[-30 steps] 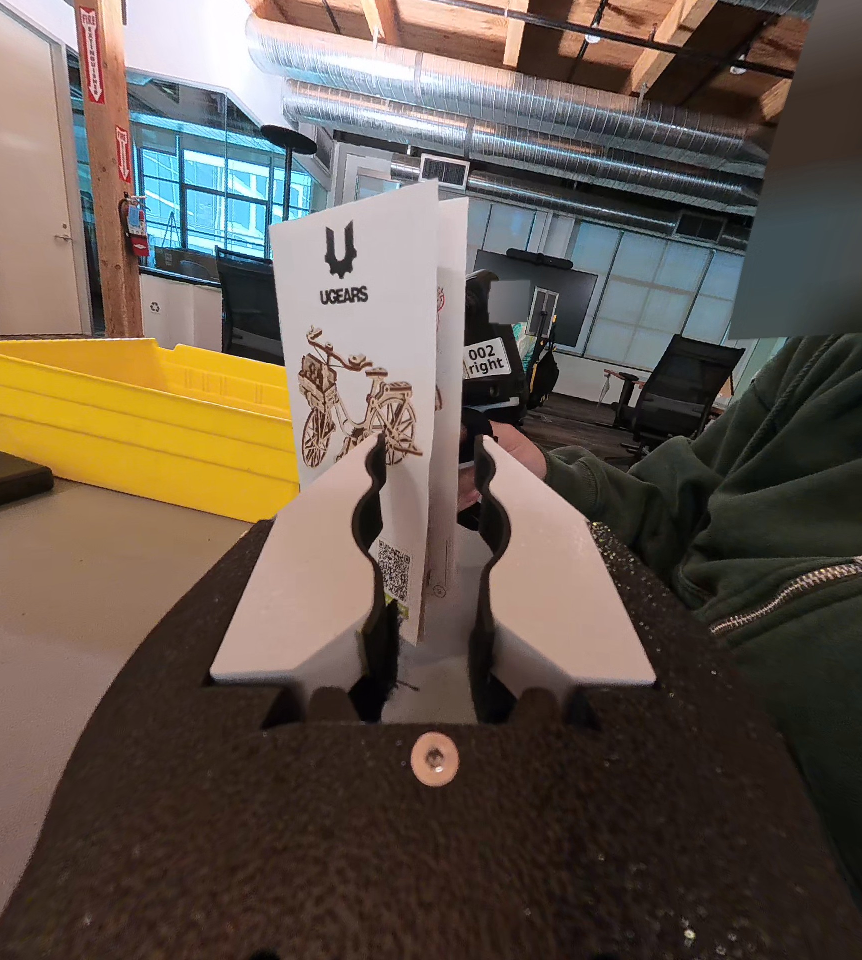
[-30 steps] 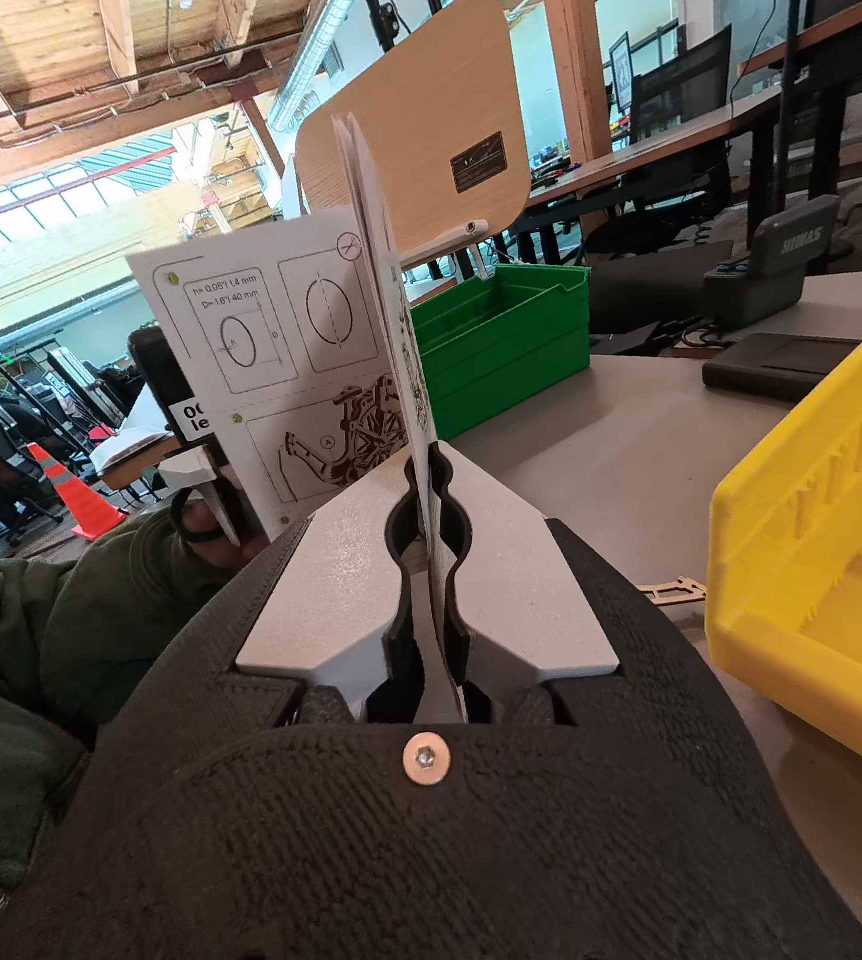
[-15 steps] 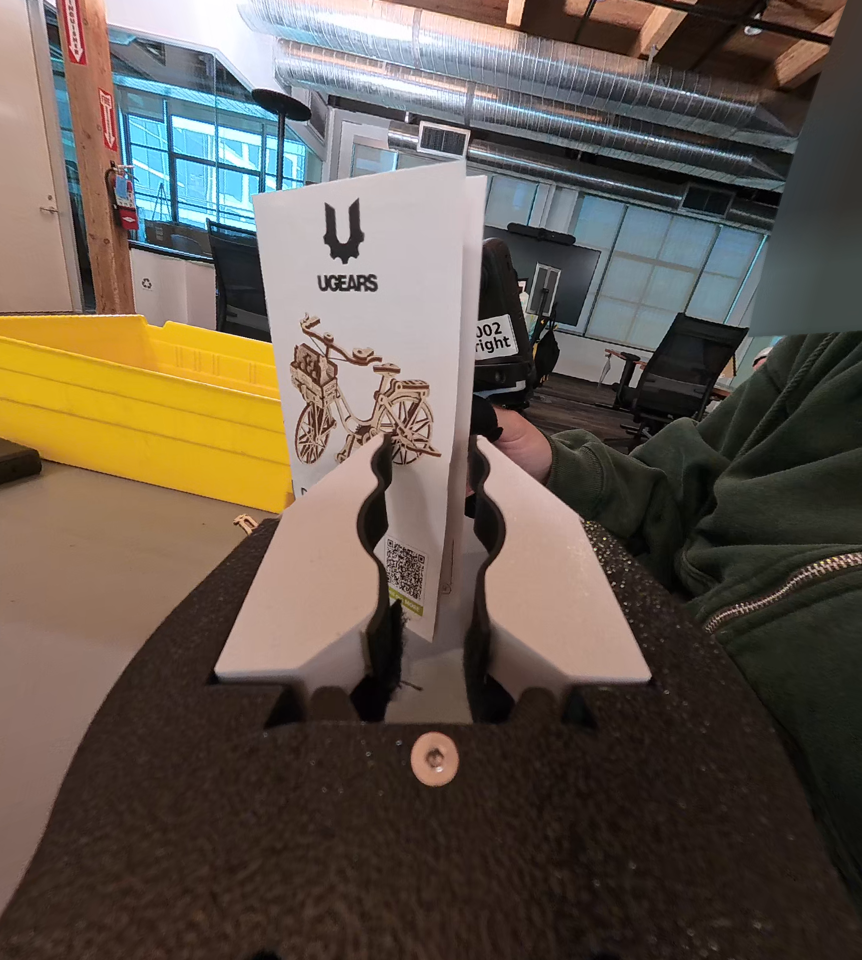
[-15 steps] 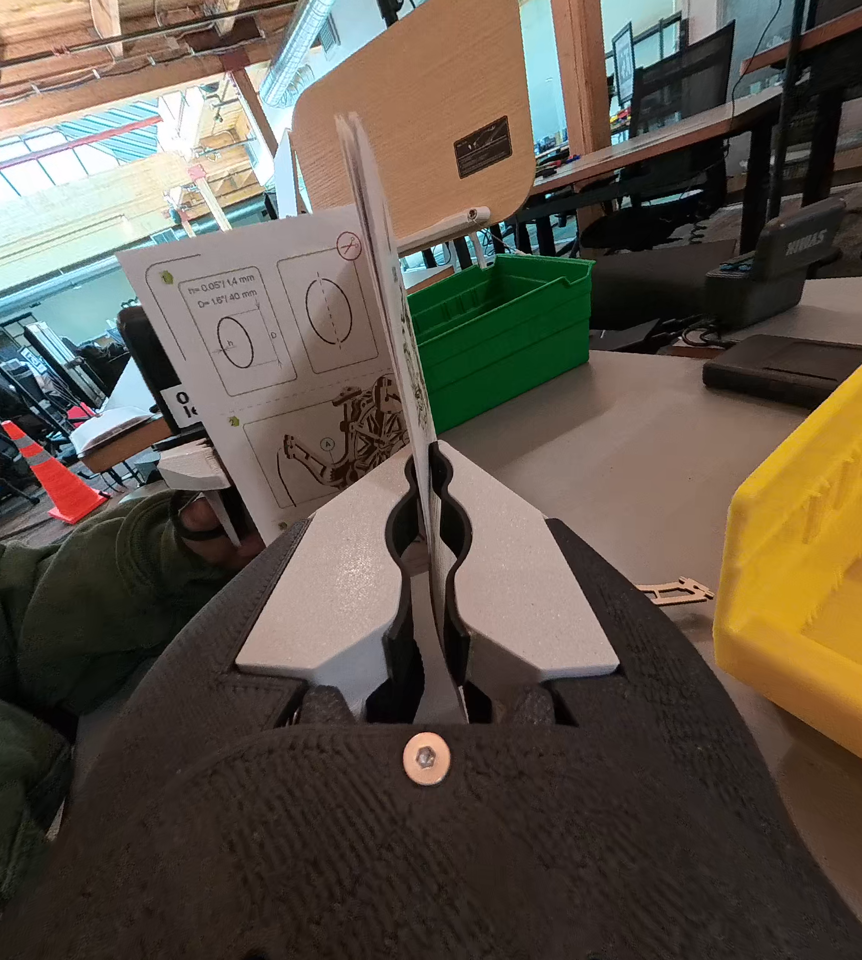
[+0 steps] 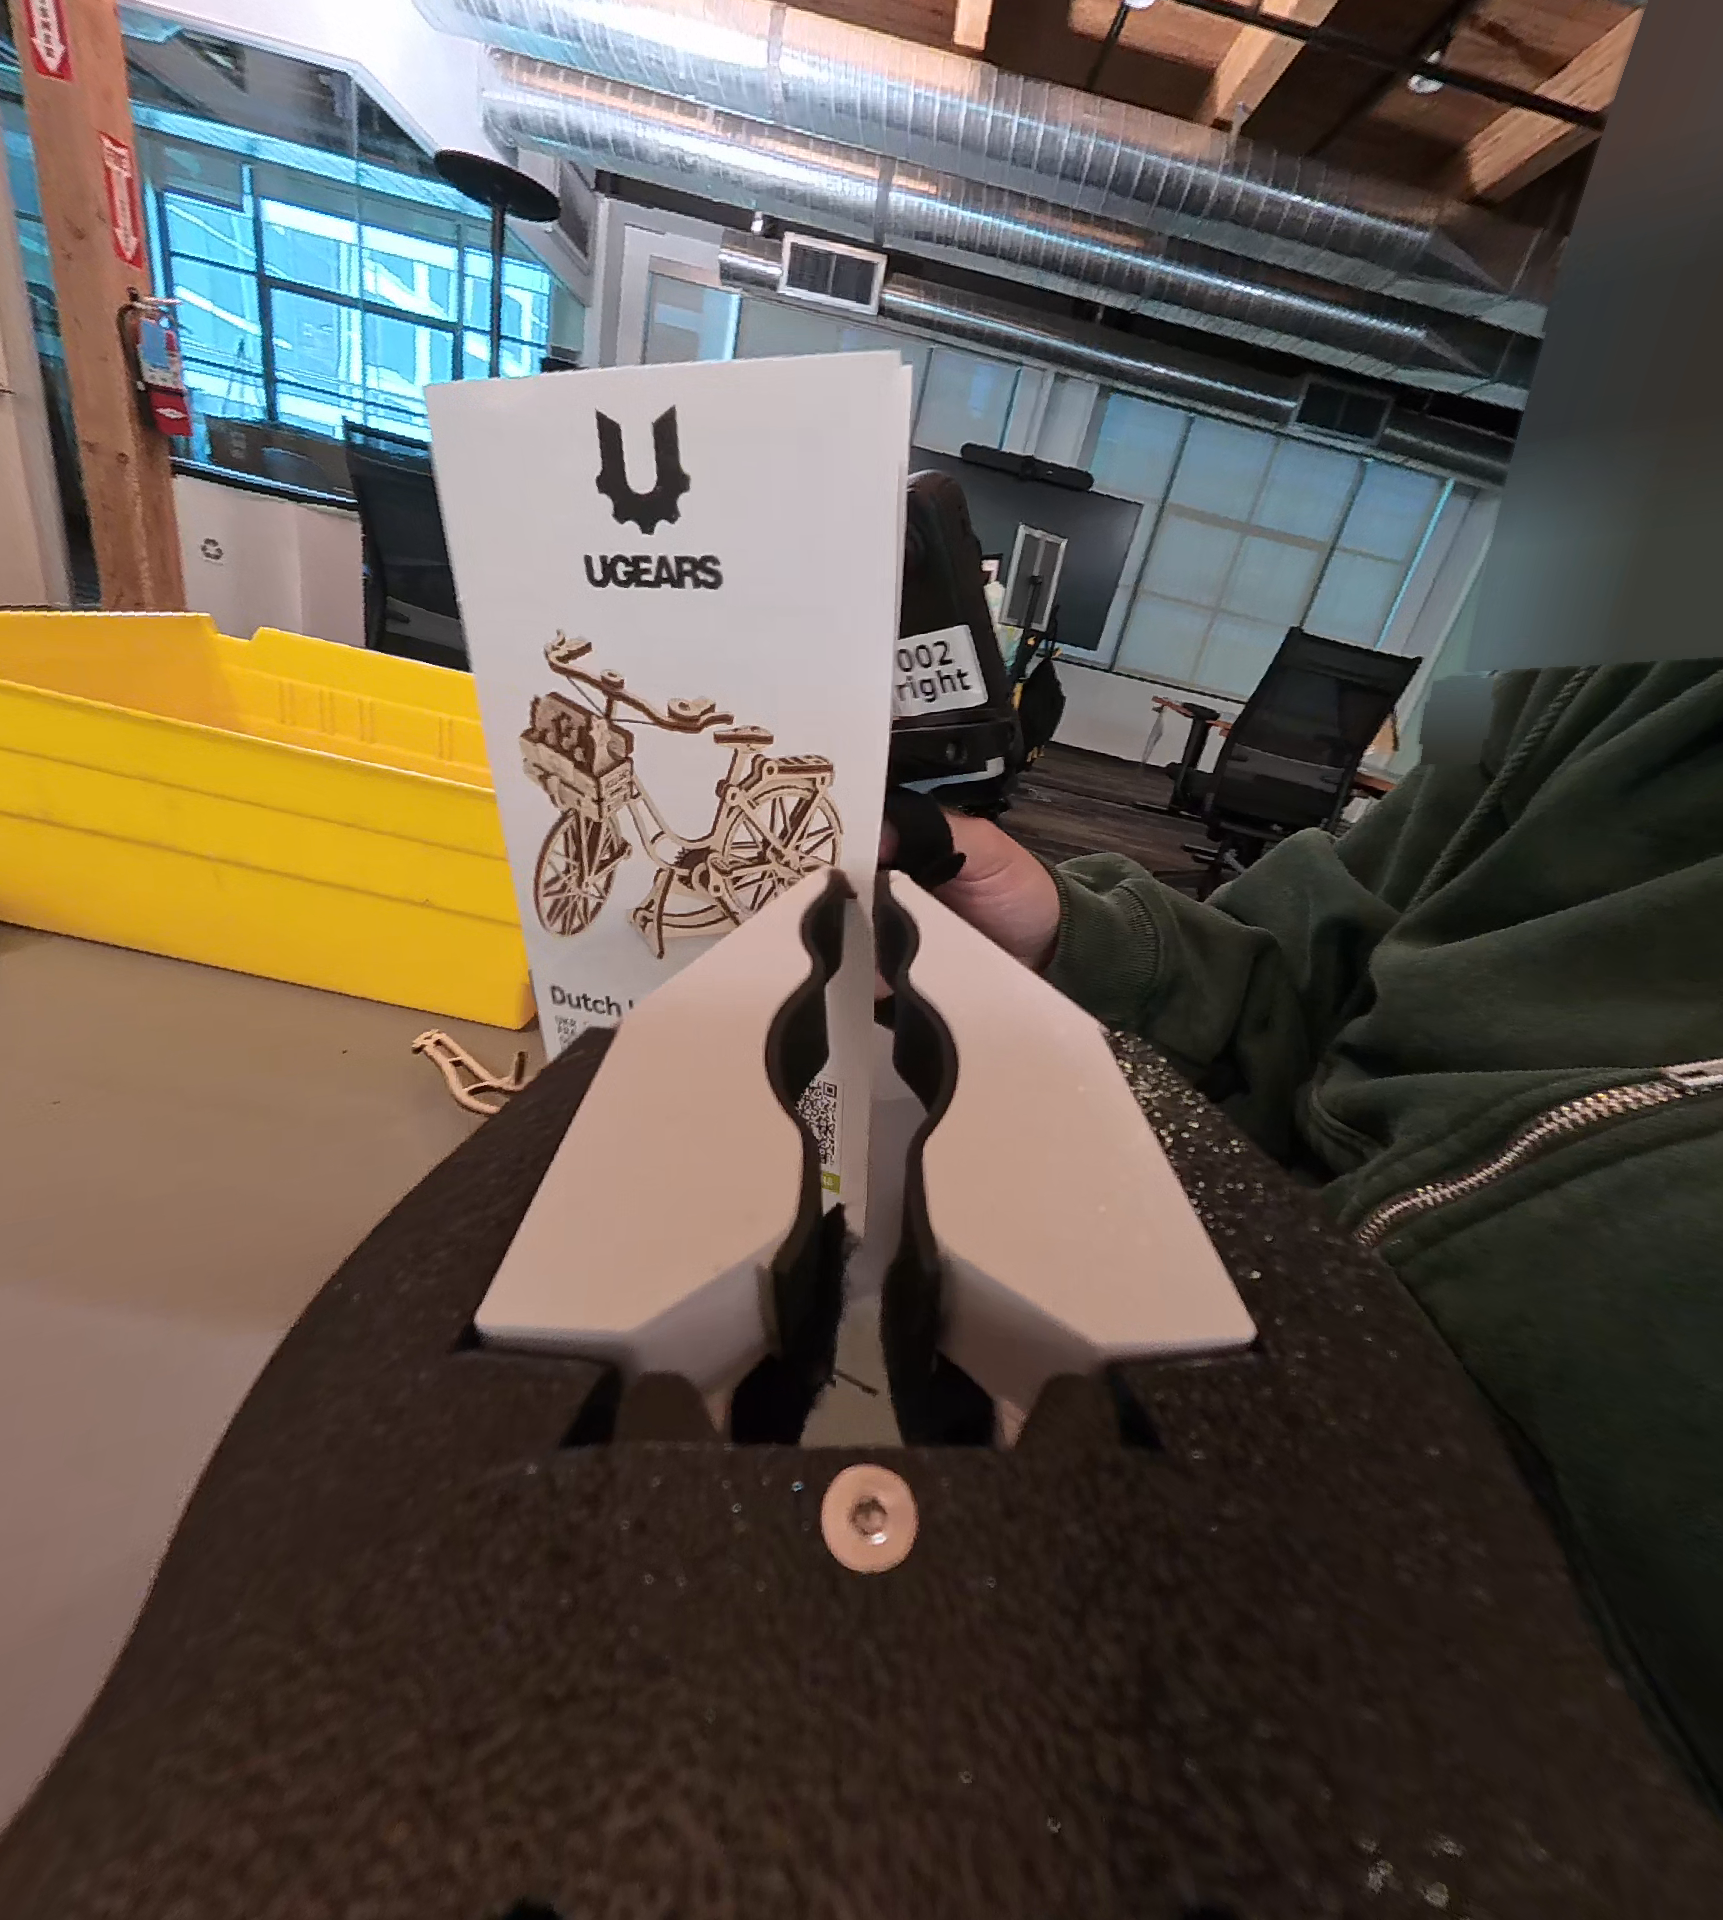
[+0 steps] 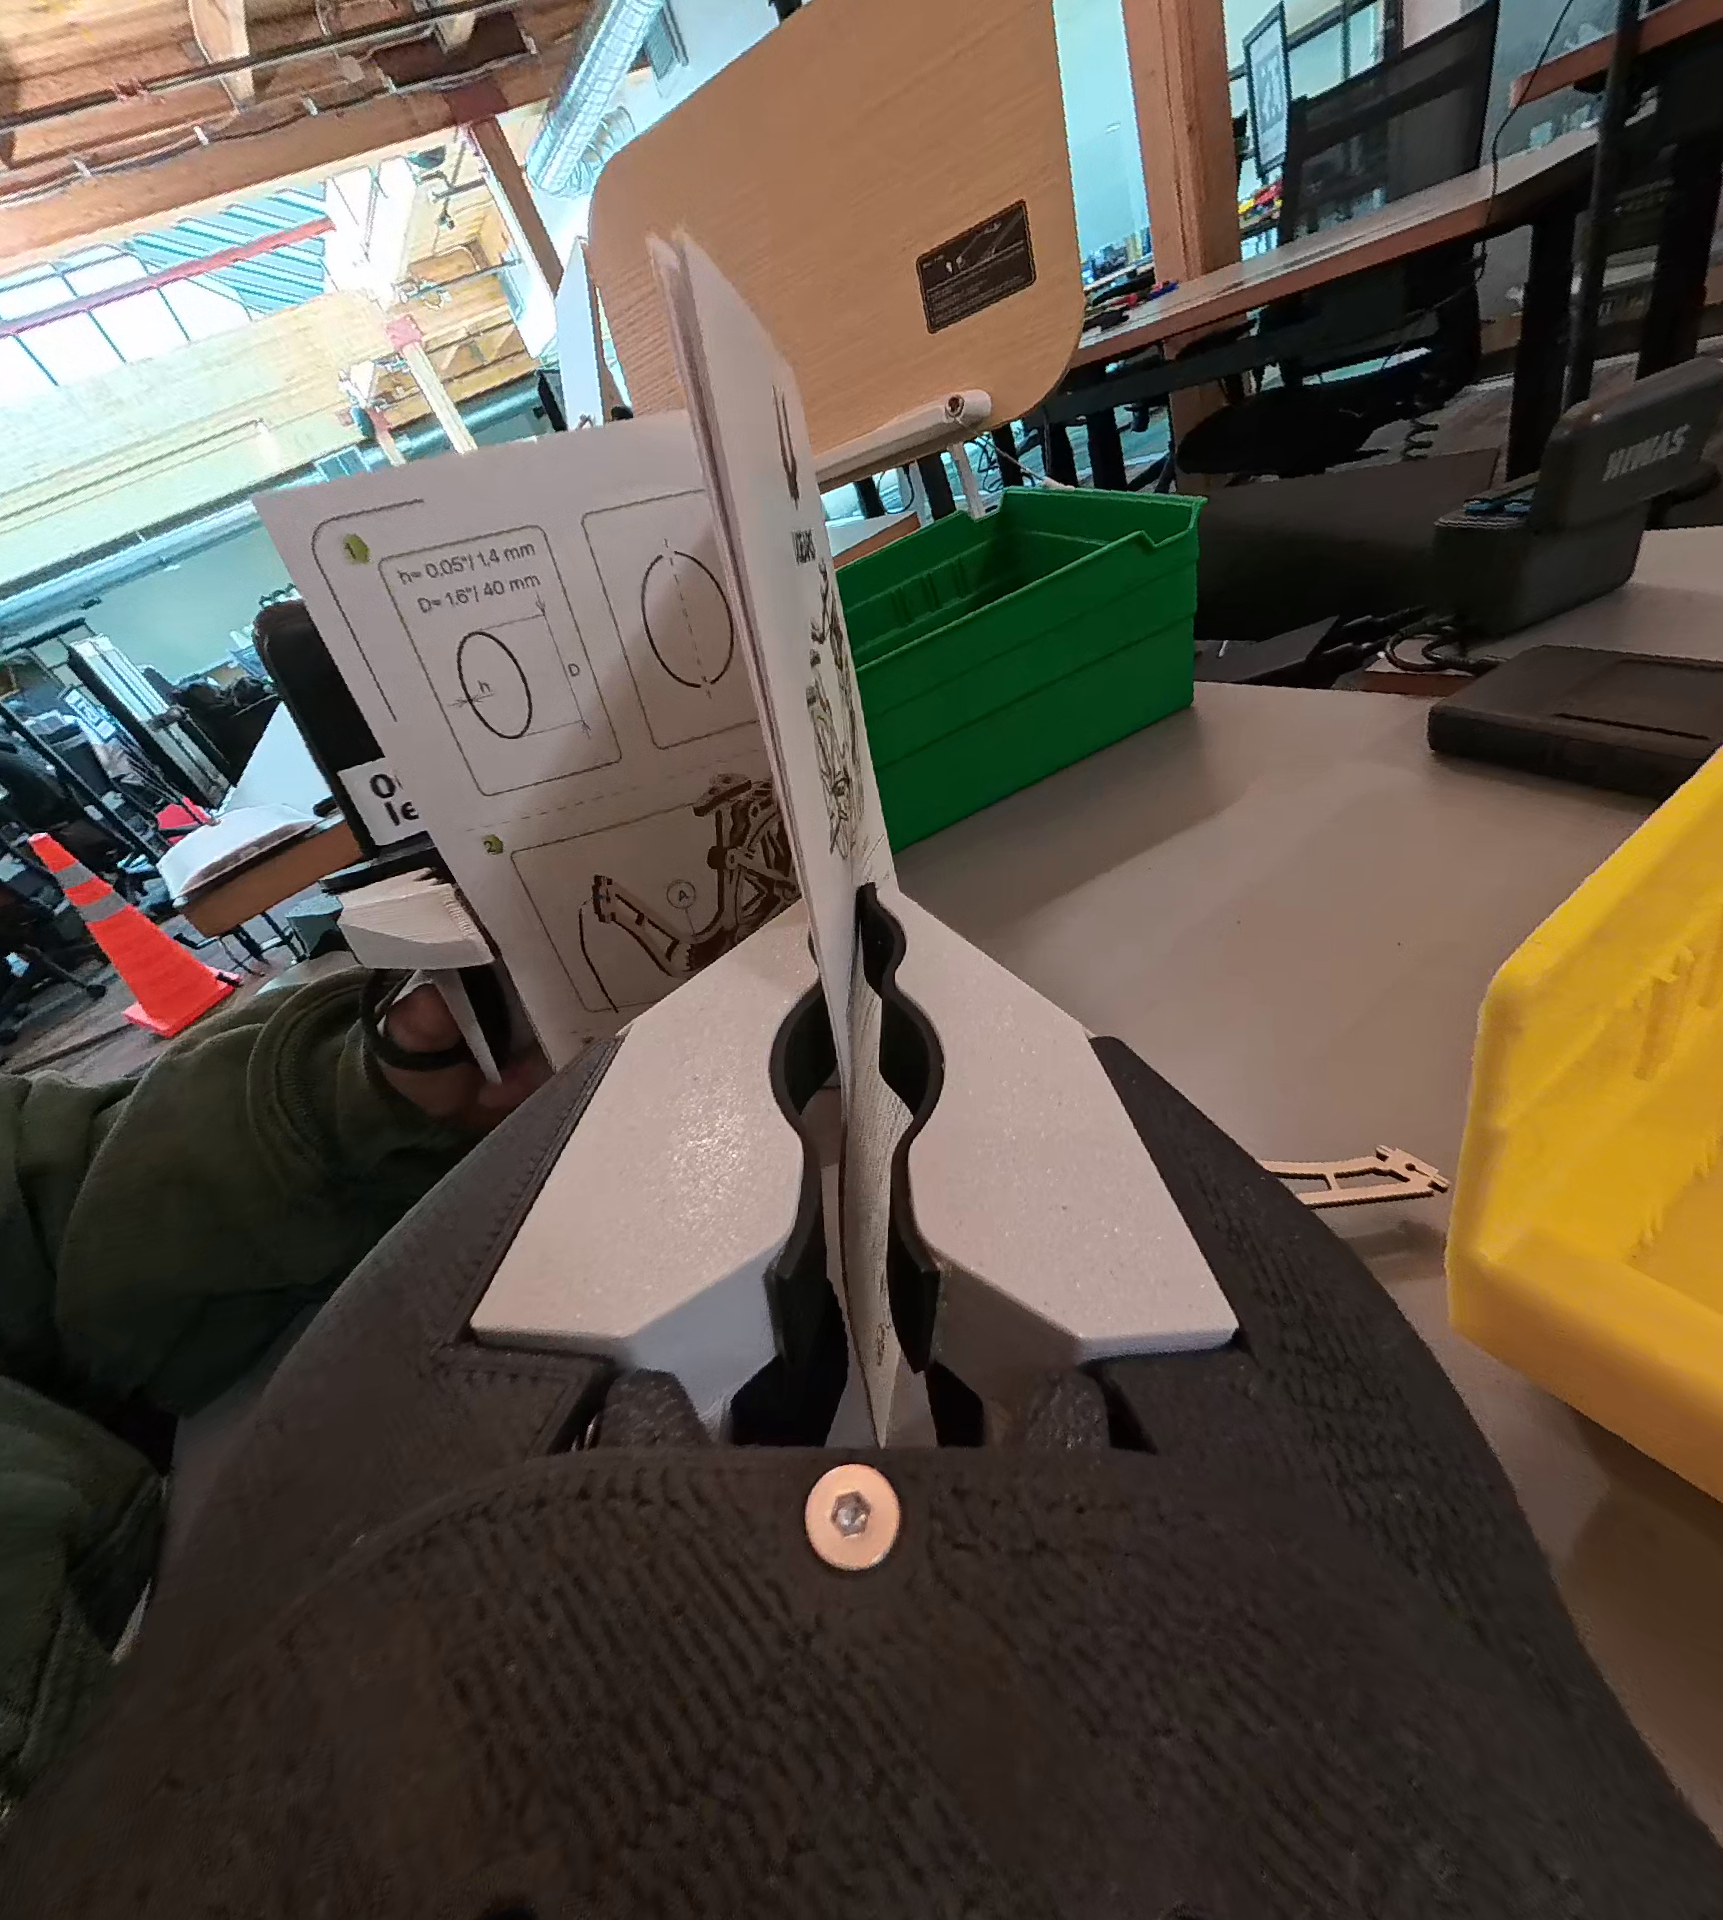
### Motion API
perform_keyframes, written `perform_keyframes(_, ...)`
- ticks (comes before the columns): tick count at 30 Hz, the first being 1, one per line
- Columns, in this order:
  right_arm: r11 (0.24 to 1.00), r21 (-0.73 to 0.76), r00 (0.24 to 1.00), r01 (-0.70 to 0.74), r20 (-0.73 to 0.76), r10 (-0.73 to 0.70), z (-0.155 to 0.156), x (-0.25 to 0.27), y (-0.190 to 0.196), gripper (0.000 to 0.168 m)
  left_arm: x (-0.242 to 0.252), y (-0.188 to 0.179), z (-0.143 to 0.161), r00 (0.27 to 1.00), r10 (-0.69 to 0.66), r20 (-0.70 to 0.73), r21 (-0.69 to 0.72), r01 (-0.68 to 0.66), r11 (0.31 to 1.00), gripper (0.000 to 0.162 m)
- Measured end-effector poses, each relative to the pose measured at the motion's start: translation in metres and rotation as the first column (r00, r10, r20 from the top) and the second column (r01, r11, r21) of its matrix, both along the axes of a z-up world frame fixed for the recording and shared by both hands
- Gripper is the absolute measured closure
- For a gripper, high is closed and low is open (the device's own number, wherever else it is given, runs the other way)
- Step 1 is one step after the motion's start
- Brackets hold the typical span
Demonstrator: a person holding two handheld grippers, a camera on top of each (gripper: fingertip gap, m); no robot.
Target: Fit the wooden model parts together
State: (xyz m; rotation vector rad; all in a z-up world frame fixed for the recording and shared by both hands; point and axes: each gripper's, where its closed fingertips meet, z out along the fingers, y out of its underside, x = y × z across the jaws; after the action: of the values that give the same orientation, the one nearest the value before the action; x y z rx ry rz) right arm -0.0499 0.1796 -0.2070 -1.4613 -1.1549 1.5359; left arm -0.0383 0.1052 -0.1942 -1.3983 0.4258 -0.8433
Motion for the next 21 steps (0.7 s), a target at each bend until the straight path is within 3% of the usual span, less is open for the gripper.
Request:
perform_keyframes(11,0.987,-0.043,0.987,-0.157,0.03,0.159,-0.01,-0.008,-0.029,0.168,0.016,-0.01,0.005,0.985,-0.146,0.087,-0.005,0.147,0.989,0.162)
perform_keyframes(21,0.968,-0.073,0.969,-0.239,0.043,0.243,-0.015,-0.011,-0.044,0.168,0.024,-0.011,-0.001,0.976,-0.197,0.098,-0.043,0.202,0.978,0.162)
